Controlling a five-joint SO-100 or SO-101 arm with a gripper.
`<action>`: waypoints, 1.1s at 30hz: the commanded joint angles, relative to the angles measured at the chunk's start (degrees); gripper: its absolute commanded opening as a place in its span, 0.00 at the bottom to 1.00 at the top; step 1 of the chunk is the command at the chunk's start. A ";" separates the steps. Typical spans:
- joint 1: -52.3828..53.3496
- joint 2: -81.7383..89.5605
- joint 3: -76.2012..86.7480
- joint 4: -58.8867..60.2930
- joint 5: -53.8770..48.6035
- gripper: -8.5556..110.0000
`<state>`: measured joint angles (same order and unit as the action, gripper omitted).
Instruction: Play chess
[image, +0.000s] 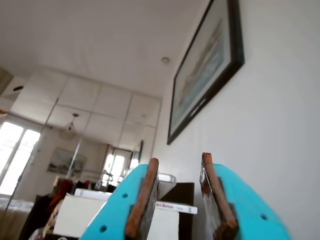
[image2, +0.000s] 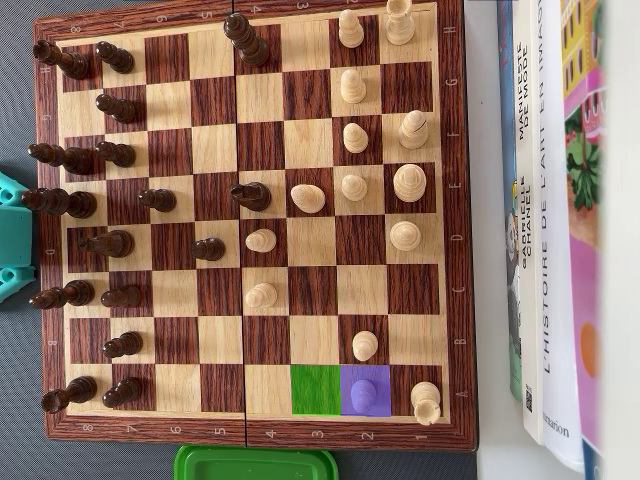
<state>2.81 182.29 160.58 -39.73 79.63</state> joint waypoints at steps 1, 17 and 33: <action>0.35 -0.44 -1.14 3.87 0.26 0.19; 5.01 -0.53 -8.17 44.47 -0.26 0.18; 9.67 -16.17 -22.50 68.64 -0.26 0.18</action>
<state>11.34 169.37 144.76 24.43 79.54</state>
